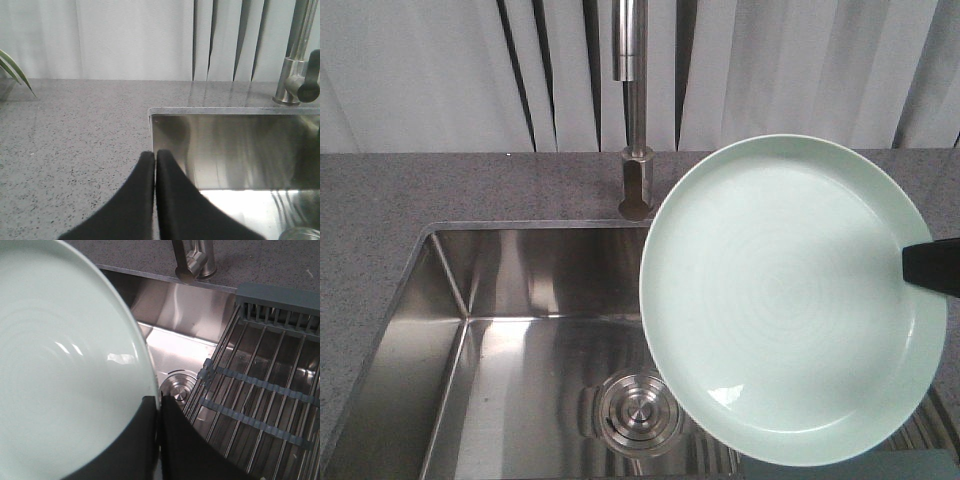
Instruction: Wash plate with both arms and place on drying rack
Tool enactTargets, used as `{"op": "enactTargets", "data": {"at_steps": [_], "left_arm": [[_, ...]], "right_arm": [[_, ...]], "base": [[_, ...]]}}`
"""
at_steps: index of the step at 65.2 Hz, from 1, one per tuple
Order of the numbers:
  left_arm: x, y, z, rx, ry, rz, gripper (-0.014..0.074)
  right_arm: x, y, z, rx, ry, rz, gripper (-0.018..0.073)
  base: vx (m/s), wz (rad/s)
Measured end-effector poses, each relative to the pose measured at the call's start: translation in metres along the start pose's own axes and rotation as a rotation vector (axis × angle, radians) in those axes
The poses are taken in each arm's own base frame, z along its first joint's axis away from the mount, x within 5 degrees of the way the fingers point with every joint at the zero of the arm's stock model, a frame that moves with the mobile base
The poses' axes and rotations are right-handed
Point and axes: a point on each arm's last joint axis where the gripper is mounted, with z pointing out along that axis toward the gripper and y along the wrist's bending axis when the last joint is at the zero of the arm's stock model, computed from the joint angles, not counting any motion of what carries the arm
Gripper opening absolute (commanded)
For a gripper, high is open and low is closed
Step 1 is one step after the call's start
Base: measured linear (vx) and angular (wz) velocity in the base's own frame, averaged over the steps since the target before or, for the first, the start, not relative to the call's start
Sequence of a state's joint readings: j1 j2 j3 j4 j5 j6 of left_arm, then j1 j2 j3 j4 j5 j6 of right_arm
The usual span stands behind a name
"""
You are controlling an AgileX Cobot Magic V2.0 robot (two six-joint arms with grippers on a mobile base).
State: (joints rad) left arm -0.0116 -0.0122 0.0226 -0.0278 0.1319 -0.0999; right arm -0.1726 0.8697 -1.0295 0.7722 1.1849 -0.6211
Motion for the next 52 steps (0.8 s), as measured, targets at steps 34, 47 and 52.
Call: {"op": "enactTargets", "data": {"at_steps": [34, 47, 52], "left_arm": [[-0.003, -0.0026, -0.0001, 0.035, -0.026, -0.429, -0.0006], [-0.0052, -0.0029, -0.0002, 0.046, -0.047, -0.547, -0.0006], [-0.008, -0.0024, -0.0004, 0.051, -0.078, -0.596, -0.0006]], "right_arm": [[0.0, 0.0, 0.0, 0.0, 0.0, 0.0, -0.0006], [0.0, 0.0, 0.0, 0.0, 0.0, 0.0, -0.0006], [0.0, 0.0, 0.0, 0.0, 0.0, 0.0, -0.0006]], "base": [[0.0, 0.0], [0.0, 0.0], [0.0, 0.0]]}}
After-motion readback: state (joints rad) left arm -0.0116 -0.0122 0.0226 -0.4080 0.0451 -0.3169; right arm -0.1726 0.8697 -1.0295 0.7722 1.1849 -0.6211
